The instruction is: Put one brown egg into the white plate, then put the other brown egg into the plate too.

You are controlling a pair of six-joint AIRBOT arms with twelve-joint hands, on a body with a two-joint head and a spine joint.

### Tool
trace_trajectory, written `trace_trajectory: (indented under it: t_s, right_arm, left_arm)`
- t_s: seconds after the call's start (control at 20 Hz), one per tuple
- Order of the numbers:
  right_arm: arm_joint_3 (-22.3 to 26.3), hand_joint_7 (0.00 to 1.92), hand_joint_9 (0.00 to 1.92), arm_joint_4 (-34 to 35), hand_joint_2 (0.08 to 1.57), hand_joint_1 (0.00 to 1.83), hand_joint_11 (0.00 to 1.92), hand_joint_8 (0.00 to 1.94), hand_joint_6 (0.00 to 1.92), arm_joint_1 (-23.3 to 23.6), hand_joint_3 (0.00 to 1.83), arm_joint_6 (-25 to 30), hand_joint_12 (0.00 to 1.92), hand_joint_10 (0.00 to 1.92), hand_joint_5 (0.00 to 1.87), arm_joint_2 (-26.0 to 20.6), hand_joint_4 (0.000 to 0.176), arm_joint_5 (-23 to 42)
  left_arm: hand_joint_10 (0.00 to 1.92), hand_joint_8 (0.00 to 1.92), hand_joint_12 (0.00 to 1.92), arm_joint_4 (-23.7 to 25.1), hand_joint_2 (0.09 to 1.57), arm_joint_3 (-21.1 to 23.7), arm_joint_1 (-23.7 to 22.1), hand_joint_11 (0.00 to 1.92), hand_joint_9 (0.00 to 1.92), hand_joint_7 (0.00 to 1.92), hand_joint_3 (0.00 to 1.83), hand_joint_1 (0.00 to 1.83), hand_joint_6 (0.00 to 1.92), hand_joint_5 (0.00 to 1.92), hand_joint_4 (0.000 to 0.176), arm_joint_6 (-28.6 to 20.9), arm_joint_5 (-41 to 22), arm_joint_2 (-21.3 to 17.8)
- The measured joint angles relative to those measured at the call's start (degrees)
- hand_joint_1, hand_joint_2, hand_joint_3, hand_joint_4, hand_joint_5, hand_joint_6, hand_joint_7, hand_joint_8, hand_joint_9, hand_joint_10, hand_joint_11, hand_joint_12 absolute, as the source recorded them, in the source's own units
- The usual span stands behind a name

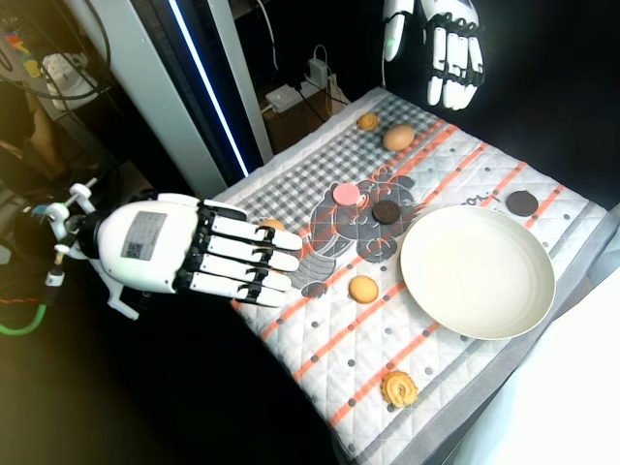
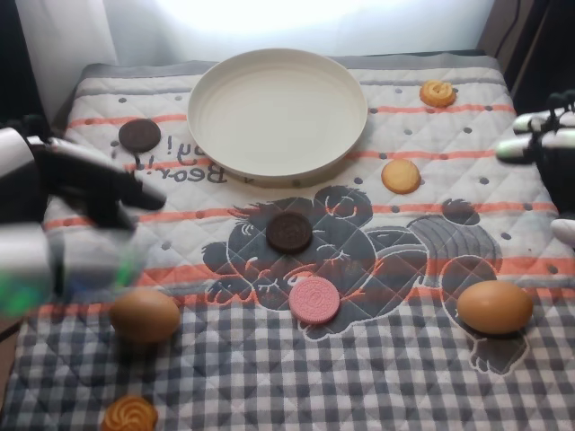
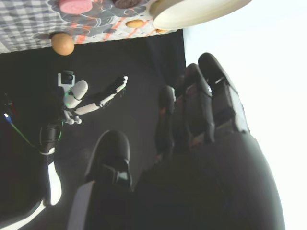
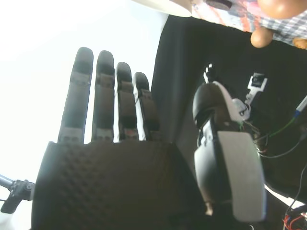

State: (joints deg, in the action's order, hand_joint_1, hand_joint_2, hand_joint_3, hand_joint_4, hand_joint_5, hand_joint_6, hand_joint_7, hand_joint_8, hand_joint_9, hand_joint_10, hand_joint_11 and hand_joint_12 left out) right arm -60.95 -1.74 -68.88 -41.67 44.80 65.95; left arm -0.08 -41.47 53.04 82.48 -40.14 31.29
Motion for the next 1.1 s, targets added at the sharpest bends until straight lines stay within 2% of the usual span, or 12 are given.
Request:
trace_trajectory:
  t_s: [0.1, 0.15, 0.25, 0.3, 0.35, 0.4, 0.6, 0.75, 0.9, 1.0, 1.05, 1.1]
  right_arm:
    - [0.0, 0.4, 0.42, 0.17, 1.32, 0.47, 0.45, 0.0, 0.0, 0.0, 0.0, 0.0, 0.15, 0.0, 0.52, -0.02, 0.103, 0.15]
    - [0.0, 0.4, 0.42, 0.15, 1.32, 0.46, 0.46, 0.0, 0.0, 0.0, 0.01, 0.0, 0.15, 0.0, 0.52, 0.0, 0.098, 0.13]
    - [-0.11, 0.4, 0.41, 0.02, 1.32, 0.48, 0.45, 0.0, 0.0, -0.33, 0.0, 0.0, 0.15, 0.0, 0.52, 0.0, 0.103, 0.15]
    - [-0.11, 0.4, 0.41, 0.02, 1.33, 0.49, 0.44, 0.0, 0.0, -0.35, 0.0, 0.0, 0.14, 0.0, 0.52, 0.0, 0.099, 0.09]
    - [-0.13, 0.41, 0.41, 0.09, 1.33, 0.51, 0.45, 0.0, 0.0, -0.35, 0.0, 0.0, 0.14, 0.0, 0.52, 0.0, 0.085, -0.02]
    - [-0.17, 0.42, 0.42, 0.11, 1.33, 0.55, 0.46, 0.0, 0.0, -0.35, 0.0, 0.0, 0.14, 0.0, 0.53, 0.0, 0.078, 0.0]
    - [-0.52, 0.4, 0.41, -0.46, 1.34, 0.56, 0.45, 0.0, 0.0, -0.35, 0.0, 0.0, 0.12, 0.0, 0.52, 0.0, 0.073, 0.13]
    - [-0.52, 0.42, 0.42, -0.63, 1.34, 0.55, 0.46, 0.0, 0.0, -0.35, 0.0, 0.0, 0.12, 0.0, 0.53, 0.04, 0.073, 0.15]
    - [-0.52, 0.43, 0.44, -0.63, 1.34, 0.54, 0.48, 0.01, 0.0, -0.35, 0.0, 0.0, 0.12, 0.01, 0.53, 0.04, 0.083, 0.13]
    - [-0.5, 0.44, 0.45, -0.66, 1.34, 0.51, 0.49, 0.01, 0.0, -0.35, 0.0, 0.0, 0.12, 0.01, 0.53, 0.04, 0.084, 0.15]
    - [-0.5, 0.44, 0.45, -0.63, 1.34, 0.51, 0.5, 0.01, 0.0, -0.35, 0.0, 0.02, 0.12, 0.01, 0.53, 0.04, 0.085, 0.15]
    - [-0.52, 0.44, 0.45, -0.63, 1.35, 0.52, 0.5, 0.01, 0.0, -0.35, 0.0, 0.0, 0.12, 0.01, 0.53, 0.04, 0.077, 0.15]
  left_arm:
    - [0.54, 0.04, 1.44, -0.11, 1.14, 0.0, -0.09, 0.29, 0.76, 1.01, 0.0, 0.84, 0.0, 0.76, 0.0, -0.02, 0.63, 0.04]
    - [0.5, 0.01, 1.47, -0.07, 1.01, -0.09, -0.31, 0.19, 0.68, 0.92, 0.0, 0.92, 0.0, 0.69, 0.007, -0.04, 0.79, 0.07]
    - [0.3, 0.0, 1.43, 0.5, 0.84, -1.6, -1.9, 0.07, 0.57, 0.66, 0.0, 0.93, 0.0, 0.54, 0.074, 1.09, 3.39, 1.73]
    - [0.18, 0.0, 1.29, 0.63, 0.86, -2.16, -2.47, 0.01, 0.43, 0.44, 0.01, 0.85, 0.0, 0.41, 0.131, 1.38, 4.85, 2.21]
    - [0.09, 0.0, 1.09, 0.83, 0.85, -3.02, -3.32, 0.0, 0.33, 0.29, 0.0, 0.78, 0.0, 0.28, 0.167, 1.84, 7.39, 3.17]
    - [0.05, 0.0, 1.0, 0.83, 0.84, -3.78, -4.24, 0.0, 0.31, 0.24, 0.0, 0.76, 0.0, 0.24, 0.174, 2.51, 9.75, 4.2]
    - [0.02, 0.0, 1.14, -1.01, 0.77, -4.42, -6.8, 0.0, 0.35, 0.26, 0.0, 0.88, 0.01, 0.38, 0.176, 13.99, 17.29, 7.37]
    - [0.03, 0.0, 1.24, -0.85, 0.87, -5.38, -7.82, 0.0, 0.42, 0.33, 0.01, 0.94, 0.0, 0.41, 0.172, 15.58, 22.8, 9.42]
    - [0.06, 0.01, 1.42, -1.31, 0.92, -7.37, -7.98, 0.0, 0.52, 0.42, 0.0, 1.11, 0.01, 0.48, 0.137, 15.74, 24.26, 10.19]
    - [0.15, 0.03, 1.65, -1.42, 0.95, -7.78, -7.98, 0.03, 0.67, 0.59, 0.01, 1.18, 0.01, 0.57, 0.094, 15.96, 25.62, 11.21]
    - [0.29, 0.02, 1.7, -1.49, 0.96, -7.96, -7.98, 0.07, 0.67, 0.65, 0.0, 1.2, 0.01, 0.61, 0.083, 15.96, 25.92, 11.87]
    - [0.58, 0.0, 1.76, -1.46, 0.96, -8.04, -7.98, 0.06, 0.53, 0.66, 0.0, 1.2, 0.0, 0.6, 0.07, 16.31, 25.7, 12.17]
